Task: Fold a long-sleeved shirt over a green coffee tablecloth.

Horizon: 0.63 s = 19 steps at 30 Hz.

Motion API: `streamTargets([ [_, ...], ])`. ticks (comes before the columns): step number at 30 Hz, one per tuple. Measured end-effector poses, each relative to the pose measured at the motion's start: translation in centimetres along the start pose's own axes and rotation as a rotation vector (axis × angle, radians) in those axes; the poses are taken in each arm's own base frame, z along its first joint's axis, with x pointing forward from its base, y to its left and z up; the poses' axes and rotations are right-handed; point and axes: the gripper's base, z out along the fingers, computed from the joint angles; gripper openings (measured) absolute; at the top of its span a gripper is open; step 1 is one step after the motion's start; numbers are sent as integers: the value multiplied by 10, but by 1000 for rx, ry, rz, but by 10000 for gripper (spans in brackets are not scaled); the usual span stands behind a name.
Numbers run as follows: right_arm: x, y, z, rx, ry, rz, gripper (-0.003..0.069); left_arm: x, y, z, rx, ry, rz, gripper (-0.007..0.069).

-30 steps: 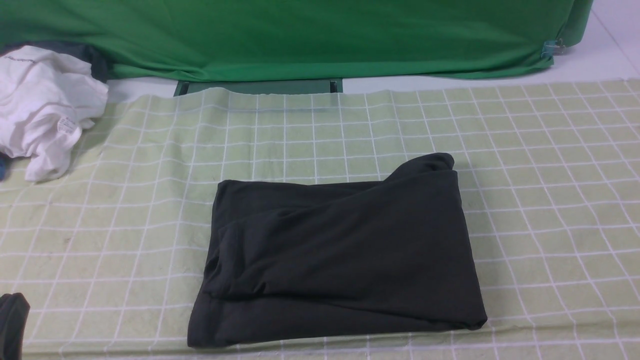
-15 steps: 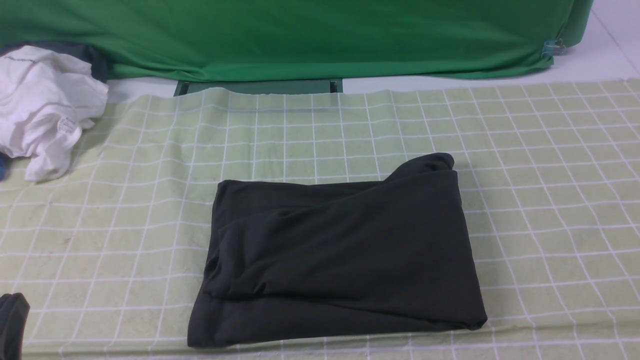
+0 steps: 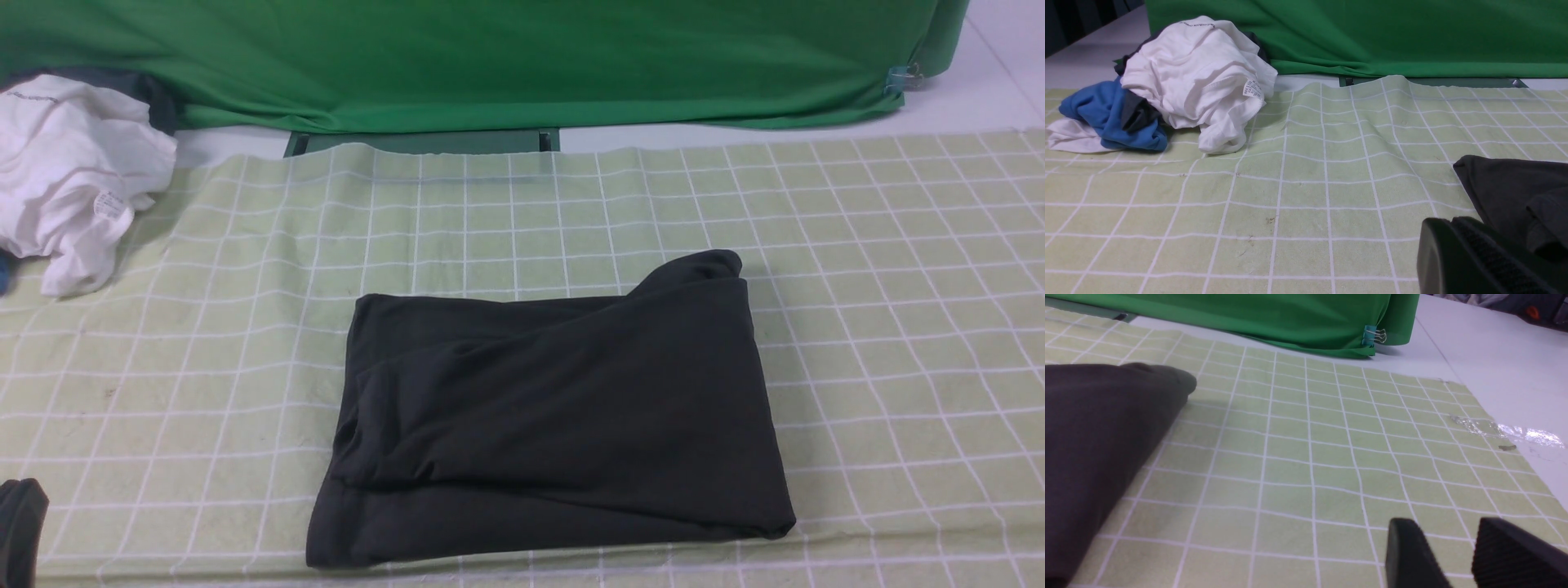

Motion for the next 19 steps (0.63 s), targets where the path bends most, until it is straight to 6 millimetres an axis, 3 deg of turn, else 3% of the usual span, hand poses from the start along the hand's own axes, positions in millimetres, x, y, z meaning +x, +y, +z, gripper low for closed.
streamTargets([
  [19, 0, 0, 0, 0, 0, 0, 239, 0, 0, 0, 0, 0, 8, 15],
])
